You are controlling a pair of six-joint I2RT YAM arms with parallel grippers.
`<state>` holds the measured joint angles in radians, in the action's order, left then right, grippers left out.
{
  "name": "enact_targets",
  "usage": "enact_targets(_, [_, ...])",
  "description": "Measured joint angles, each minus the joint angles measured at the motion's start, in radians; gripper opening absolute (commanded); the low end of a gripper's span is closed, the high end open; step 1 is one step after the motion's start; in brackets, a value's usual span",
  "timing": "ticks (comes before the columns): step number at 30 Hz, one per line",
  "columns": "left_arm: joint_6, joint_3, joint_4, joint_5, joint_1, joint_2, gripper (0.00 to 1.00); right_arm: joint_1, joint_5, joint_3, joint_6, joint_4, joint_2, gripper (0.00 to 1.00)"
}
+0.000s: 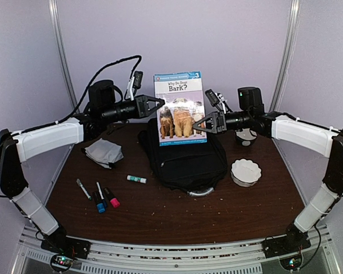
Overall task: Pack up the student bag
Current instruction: Pass from the left arm to the right, then pick up the largest pocket of the bag from the student bag.
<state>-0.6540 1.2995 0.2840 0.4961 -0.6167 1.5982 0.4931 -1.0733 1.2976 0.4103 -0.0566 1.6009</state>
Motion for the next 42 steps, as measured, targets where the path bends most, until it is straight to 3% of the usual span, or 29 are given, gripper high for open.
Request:
enact_targets(8, [-0.006, 0.000, 0.009, -0.010, 0.001, -0.002, 0.00, 0.005, 0.005, -0.003, -0.003, -0.005, 0.004, 0.14])
enact_targets(11, [-0.008, 0.000, 0.011, -0.010, 0.001, -0.002, 0.00, 0.006, 0.005, -0.003, -0.004, -0.003, 0.004, 0.03])
enact_targets(13, [-0.007, 0.000, 0.010, -0.011, 0.001, -0.002, 0.00, 0.007, 0.005, -0.003, -0.005, -0.001, 0.004, 0.00])
enact_targets(16, [-0.004, 0.000, 0.003, -0.016, 0.002, -0.002, 0.29, 0.007, 0.006, -0.003, -0.010, -0.002, 0.004, 0.00])
enact_targets(21, [0.011, 0.000, -0.014, -0.060, 0.007, -0.003, 0.48, 0.004, 0.020, -0.008, -0.029, -0.028, 0.003, 0.00])
enact_targets(25, [0.029, -0.010, -0.030, -0.102, 0.009, -0.005, 0.50, -0.026, 0.079, -0.006, -0.093, -0.117, -0.013, 0.00])
enact_targets(29, [0.086, -0.015, -0.111, -0.121, 0.009, -0.005, 0.44, -0.095, 0.158, 0.026, -0.180, -0.254, -0.027, 0.00])
enact_targets(33, [0.186, -0.015, -0.216, -0.119, -0.003, -0.005, 0.47, -0.167, 0.218, 0.040, -0.277, -0.363, -0.065, 0.00])
enact_targets(42, [0.464, 0.060, -0.488, -0.239, -0.175, 0.072, 0.54, -0.296, 0.272, -0.114, -0.386, -0.442, -0.227, 0.00])
